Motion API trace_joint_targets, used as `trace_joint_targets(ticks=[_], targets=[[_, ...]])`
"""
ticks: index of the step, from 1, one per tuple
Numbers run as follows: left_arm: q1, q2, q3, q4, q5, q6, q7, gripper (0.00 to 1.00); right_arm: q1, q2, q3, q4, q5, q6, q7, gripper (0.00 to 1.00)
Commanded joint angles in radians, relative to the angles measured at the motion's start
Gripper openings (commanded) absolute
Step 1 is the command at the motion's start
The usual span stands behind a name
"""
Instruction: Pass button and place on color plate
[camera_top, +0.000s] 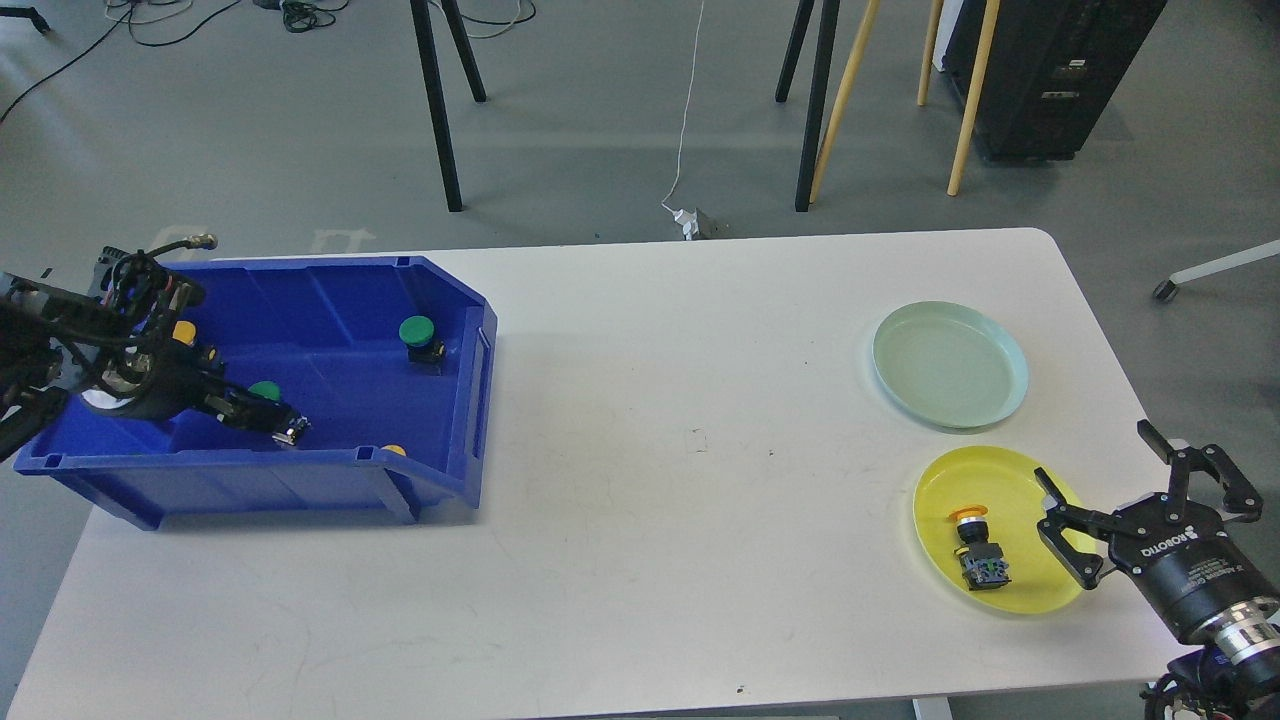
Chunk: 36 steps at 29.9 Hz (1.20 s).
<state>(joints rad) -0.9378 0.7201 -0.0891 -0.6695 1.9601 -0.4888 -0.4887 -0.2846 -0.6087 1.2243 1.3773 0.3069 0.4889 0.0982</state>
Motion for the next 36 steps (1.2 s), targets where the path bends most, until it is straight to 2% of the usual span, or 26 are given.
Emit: trace_joint_targets(ticks=[1,8,14,16,17,20,21,26,29,32,36], targets=[[0.001,-0.019,-0.001,0.017,-0.006,0.000,0.000,0.92,-0.001,0.000,0.001,0.000,0.000,0.000,-0.001,0.99],[0.004,-0.050,0.000,0.064,-0.010,0.000,0.000,0.89,-0.004,0.000,-0.002,0.000,0.000,0.000,0.002,0.99],[0.013,-0.050,0.020,0.064,-0.009,0.027,0.000,0.59,-0.013,0.000,0.000,0.002,0.000,0.000,0.002,0.99],[0.013,-0.048,0.029,0.064,-0.012,0.045,0.000,0.54,-0.018,0.000,0.000,0.002,0.000,0.000,0.003,0.99],[0.011,-0.048,0.029,0.064,-0.012,0.053,0.000,0.46,-0.021,0.001,0.000,0.002,0.000,0.000,0.003,0.99],[0.011,-0.042,0.029,0.062,-0.010,0.071,0.000,0.08,-0.024,0.001,-0.002,0.002,0.000,0.000,0.003,0.99],[0.011,-0.042,0.029,0.062,-0.010,0.085,0.000,0.05,-0.024,0.001,-0.002,0.002,0.000,0.000,0.003,0.99],[-0.004,-0.034,0.009,0.022,-0.049,0.107,0.000,0.03,-0.027,0.003,0.000,0.000,-0.003,0.000,0.003,0.99],[-0.022,0.042,-0.027,-0.096,-0.160,0.098,0.000,0.03,-0.002,-0.003,-0.002,-0.003,-0.014,0.000,-0.001,0.99],[-0.068,0.151,-0.066,-0.278,-0.303,0.084,0.000,0.03,0.122,-0.064,-0.022,-0.007,-0.063,0.000,-0.018,0.99],[-0.090,0.174,-0.194,-0.452,-0.593,0.012,0.000,0.03,0.324,-0.155,-0.121,-0.029,-0.279,0.000,-0.046,0.99]])
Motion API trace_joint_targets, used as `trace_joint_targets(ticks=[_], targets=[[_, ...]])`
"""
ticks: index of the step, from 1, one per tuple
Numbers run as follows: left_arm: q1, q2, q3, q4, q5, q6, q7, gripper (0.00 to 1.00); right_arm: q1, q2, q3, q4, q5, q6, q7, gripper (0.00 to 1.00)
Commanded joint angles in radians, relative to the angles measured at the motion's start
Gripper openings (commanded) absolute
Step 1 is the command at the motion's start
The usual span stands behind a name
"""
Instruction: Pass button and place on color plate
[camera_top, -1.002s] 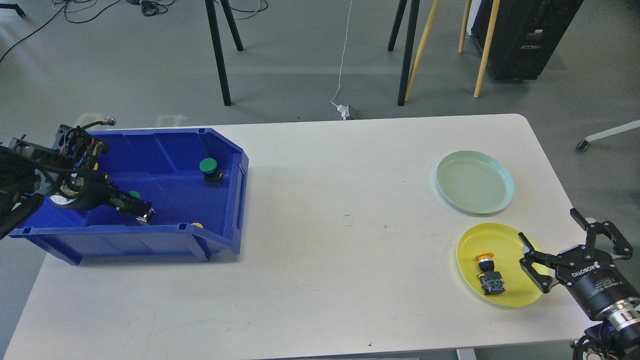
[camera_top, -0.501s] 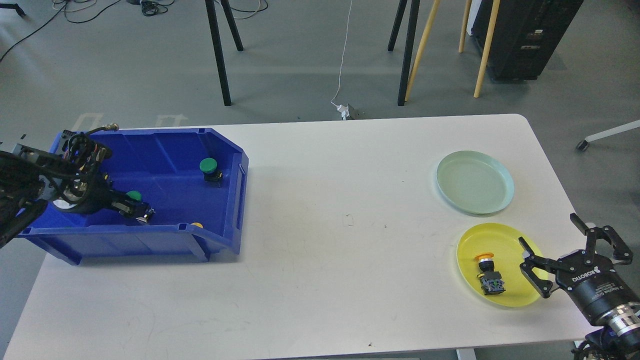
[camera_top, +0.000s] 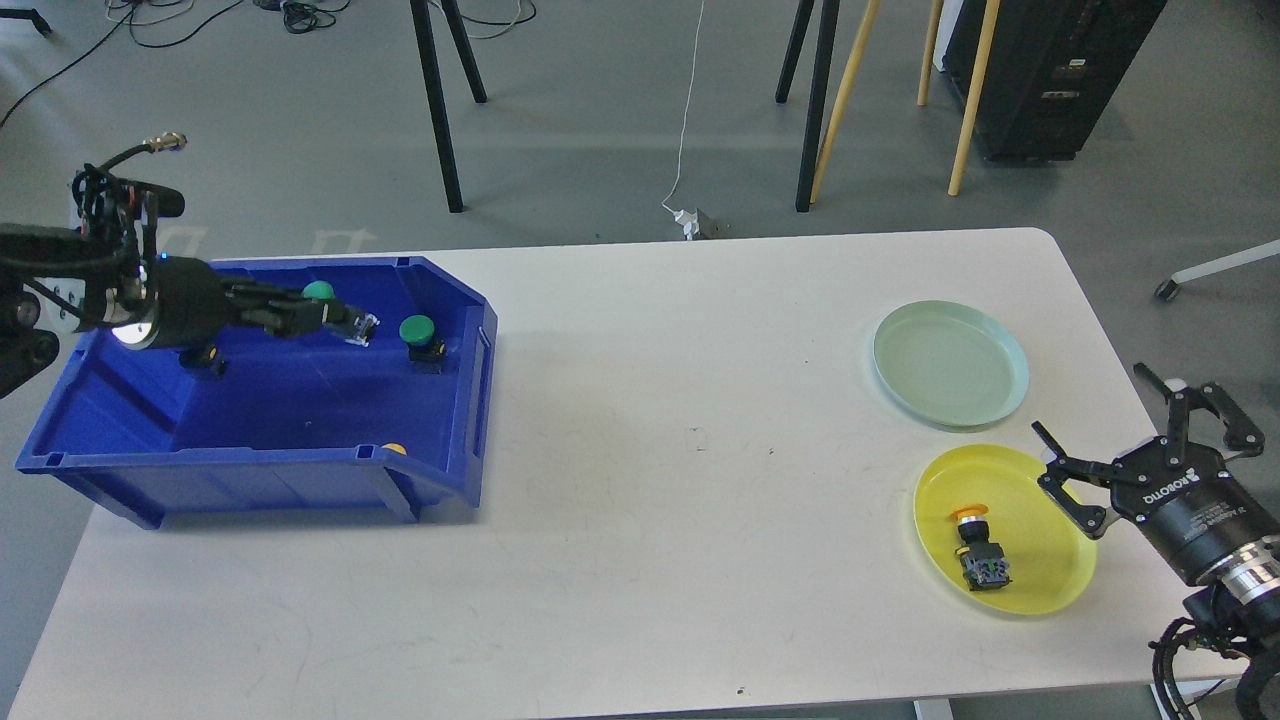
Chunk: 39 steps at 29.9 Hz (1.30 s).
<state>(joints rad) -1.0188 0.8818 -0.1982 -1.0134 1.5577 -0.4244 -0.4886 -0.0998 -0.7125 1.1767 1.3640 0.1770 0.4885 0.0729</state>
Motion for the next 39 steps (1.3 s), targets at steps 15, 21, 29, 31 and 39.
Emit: trace_joint_targets(ticks=[15,21,29,31,39], targets=[[0.045,-0.527,-0.239,0.081,-0.427,-0.056,0.000,0.03,0.851,0.171,-0.738,-0.216,0.090,0.000,-0.120,0.99],[0.049,-0.544,-0.236,0.098,-0.426,-0.043,0.000,0.04,0.868,0.271,-0.736,-0.263,0.139,0.000,-0.120,0.99],[0.052,-0.549,-0.224,0.099,-0.420,-0.031,0.000,0.04,0.902,0.361,-0.727,-0.298,0.159,0.000,-0.119,0.99],[0.059,-0.549,-0.225,0.099,-0.406,-0.030,0.000,0.04,0.905,0.367,-0.729,-0.309,0.189,0.000,-0.119,0.99],[0.069,-0.547,-0.234,0.098,-0.392,-0.031,0.000,0.03,0.916,0.352,-0.735,-0.310,0.208,0.000,-0.120,0.99]])
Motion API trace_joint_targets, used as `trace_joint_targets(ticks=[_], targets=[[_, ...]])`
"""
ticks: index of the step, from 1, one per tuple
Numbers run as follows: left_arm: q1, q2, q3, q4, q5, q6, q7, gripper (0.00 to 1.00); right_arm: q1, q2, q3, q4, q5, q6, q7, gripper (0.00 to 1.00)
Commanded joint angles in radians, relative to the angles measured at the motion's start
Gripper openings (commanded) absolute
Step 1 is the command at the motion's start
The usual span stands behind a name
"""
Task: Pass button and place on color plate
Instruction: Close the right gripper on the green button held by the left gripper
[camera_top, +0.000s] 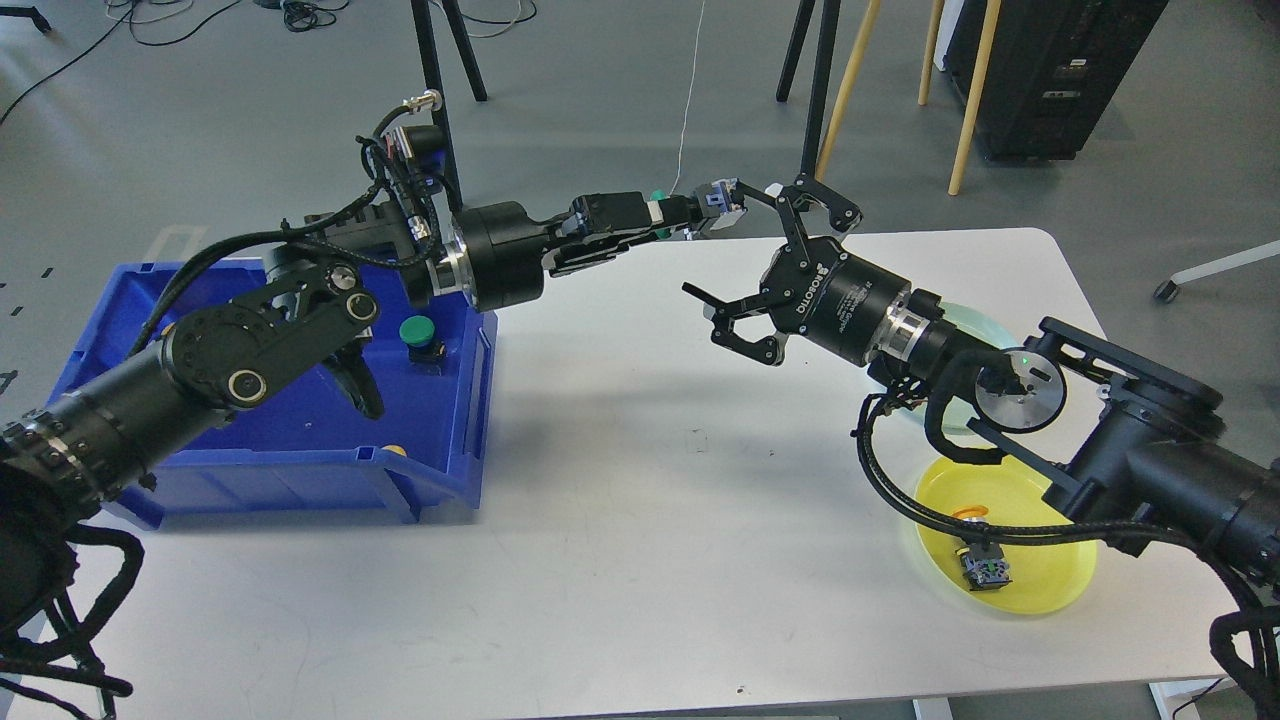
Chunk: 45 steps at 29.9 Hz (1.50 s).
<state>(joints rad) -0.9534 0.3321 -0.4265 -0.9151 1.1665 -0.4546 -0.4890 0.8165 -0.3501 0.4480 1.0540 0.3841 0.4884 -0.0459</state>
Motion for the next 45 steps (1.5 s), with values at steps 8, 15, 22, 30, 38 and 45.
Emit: trace_joint_targets(ticks=[8,15,22,30,38,45], targets=[[0.004,0.008,-0.017,-0.001,-0.005,-0.001,0.000,0.03,-0.016,-0.013,-0.003,0.001,-0.001,0.000,-0.002,0.99],[0.005,0.018,-0.032,-0.001,-0.007,-0.007,0.000,0.03,-0.036,-0.038,0.006,0.008,0.002,0.000,0.000,0.99],[0.015,0.018,-0.015,-0.001,0.001,-0.007,0.000,0.03,-0.034,-0.070,0.054,0.008,0.022,0.000,-0.002,0.99],[0.016,0.002,-0.015,-0.001,0.015,-0.004,0.000,0.03,0.023,-0.056,0.018,0.000,0.018,0.000,-0.003,0.99],[0.016,0.005,-0.014,-0.001,0.015,-0.002,0.000,0.03,0.056,-0.026,-0.011,-0.038,0.016,0.000,-0.002,0.98],[0.016,0.004,-0.014,-0.002,0.015,-0.003,0.000,0.03,0.082,0.002,-0.014,-0.055,0.012,0.000,-0.002,0.90]])
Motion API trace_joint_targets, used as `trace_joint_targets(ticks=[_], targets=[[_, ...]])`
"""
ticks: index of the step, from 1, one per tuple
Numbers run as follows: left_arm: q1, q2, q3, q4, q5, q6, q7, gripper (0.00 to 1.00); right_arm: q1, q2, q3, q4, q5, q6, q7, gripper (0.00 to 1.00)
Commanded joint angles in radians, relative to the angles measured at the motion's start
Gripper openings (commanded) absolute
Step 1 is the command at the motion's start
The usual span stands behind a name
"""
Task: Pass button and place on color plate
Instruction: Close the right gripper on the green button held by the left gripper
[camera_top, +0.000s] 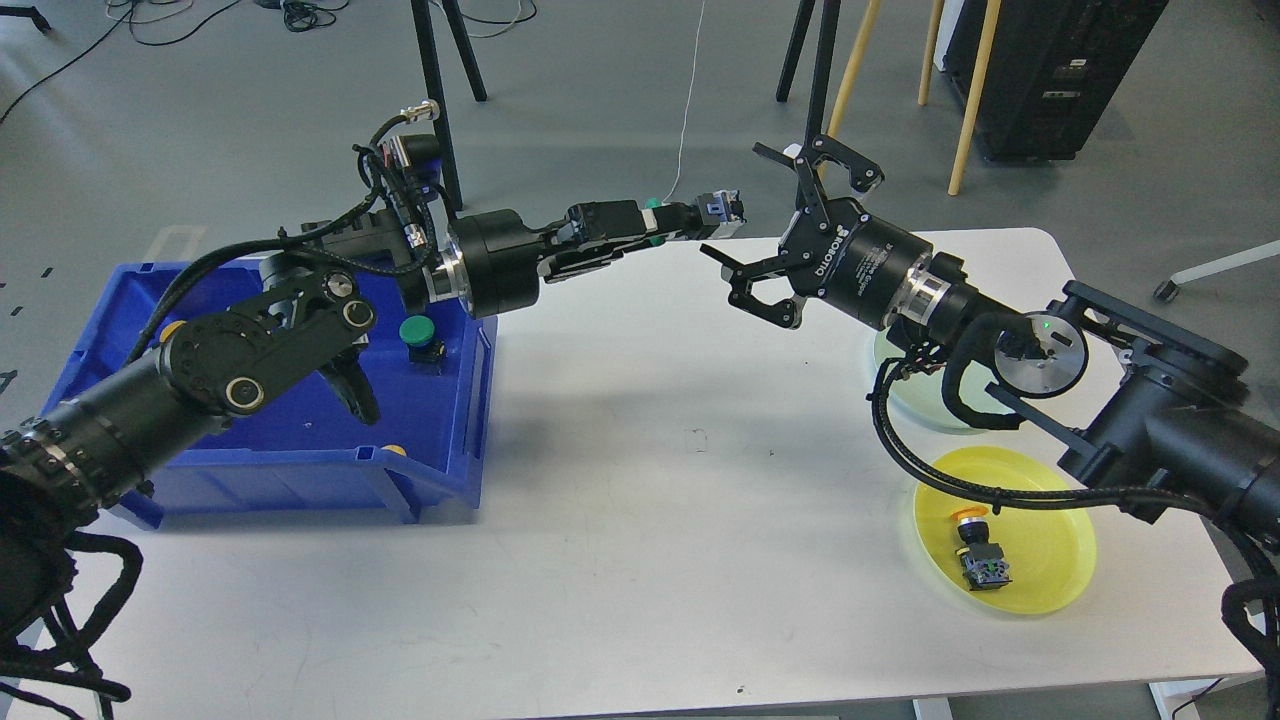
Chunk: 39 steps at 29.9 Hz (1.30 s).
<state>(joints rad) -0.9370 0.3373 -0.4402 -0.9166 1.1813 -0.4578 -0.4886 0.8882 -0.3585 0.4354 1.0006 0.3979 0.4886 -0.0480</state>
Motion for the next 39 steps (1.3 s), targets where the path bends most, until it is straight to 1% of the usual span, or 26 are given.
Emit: trace_joint_targets(ticks=[1,3,4,5,6,7,9,10,11,14,19,24,27,28,29,33,37,39], targets=[[0.000,-0.001,0.000,-0.001,0.000,-0.001,0.000,0.03,0.012,0.012,-0.001,-0.002,-0.004,0.000,0.000,0.85],[0.000,0.000,0.000,-0.001,0.000,-0.001,0.000,0.03,0.012,0.012,-0.003,-0.002,-0.004,0.000,0.000,0.70],[0.000,0.000,0.000,-0.001,0.000,0.001,0.000,0.03,0.012,0.012,-0.003,-0.003,-0.007,0.000,0.000,0.57],[0.000,0.000,0.000,-0.002,0.000,0.001,0.000,0.03,0.012,0.012,-0.006,-0.003,-0.007,0.000,0.000,0.49],[0.000,0.000,0.000,-0.002,0.001,-0.001,0.000,0.03,0.012,0.012,-0.015,-0.003,-0.007,0.000,0.000,0.46],[0.001,0.000,0.000,-0.004,0.001,-0.001,0.000,0.03,0.015,0.013,-0.027,-0.002,-0.007,0.000,0.000,0.40],[0.006,0.000,0.000,-0.004,0.001,0.001,0.000,0.03,0.020,0.015,-0.046,-0.002,-0.008,0.000,0.000,0.22],[0.007,0.002,0.000,-0.005,0.001,-0.001,0.000,0.03,0.021,0.013,-0.052,-0.002,-0.008,0.000,0.000,0.10],[0.007,0.002,0.000,-0.005,0.001,0.001,0.000,0.03,0.028,0.015,-0.055,-0.003,-0.008,0.000,0.000,0.04],[0.007,0.003,0.000,-0.007,0.001,0.001,0.000,0.03,0.029,0.018,-0.055,0.001,-0.008,0.000,0.000,0.02],[0.007,0.006,0.000,-0.005,0.001,-0.001,0.000,0.03,0.029,0.018,-0.055,0.003,-0.018,0.000,0.000,0.03],[0.009,0.011,0.000,-0.008,0.001,-0.002,0.000,0.04,0.026,0.012,-0.058,0.012,-0.030,0.000,0.000,0.01],[0.007,0.011,-0.002,-0.010,0.000,-0.002,0.000,0.17,0.020,0.009,-0.058,0.015,-0.033,0.000,0.000,0.01],[0.007,0.009,-0.006,-0.010,-0.002,-0.004,0.000,0.30,0.018,0.007,-0.058,0.015,-0.033,0.000,0.000,0.01],[0.007,0.009,-0.012,-0.010,-0.002,-0.007,0.000,0.39,0.018,0.007,-0.057,0.015,-0.033,0.000,0.000,0.01],[0.009,0.011,-0.011,-0.013,-0.005,-0.009,0.000,0.60,0.017,0.007,-0.055,0.021,-0.031,0.000,0.000,0.01],[0.014,0.014,-0.017,-0.013,-0.009,-0.012,0.000,0.74,0.015,0.007,-0.055,0.021,-0.031,0.000,0.000,0.01],[0.014,0.016,-0.017,-0.013,-0.009,-0.016,0.000,0.76,0.014,0.007,-0.053,0.021,-0.031,0.000,0.000,0.01]])
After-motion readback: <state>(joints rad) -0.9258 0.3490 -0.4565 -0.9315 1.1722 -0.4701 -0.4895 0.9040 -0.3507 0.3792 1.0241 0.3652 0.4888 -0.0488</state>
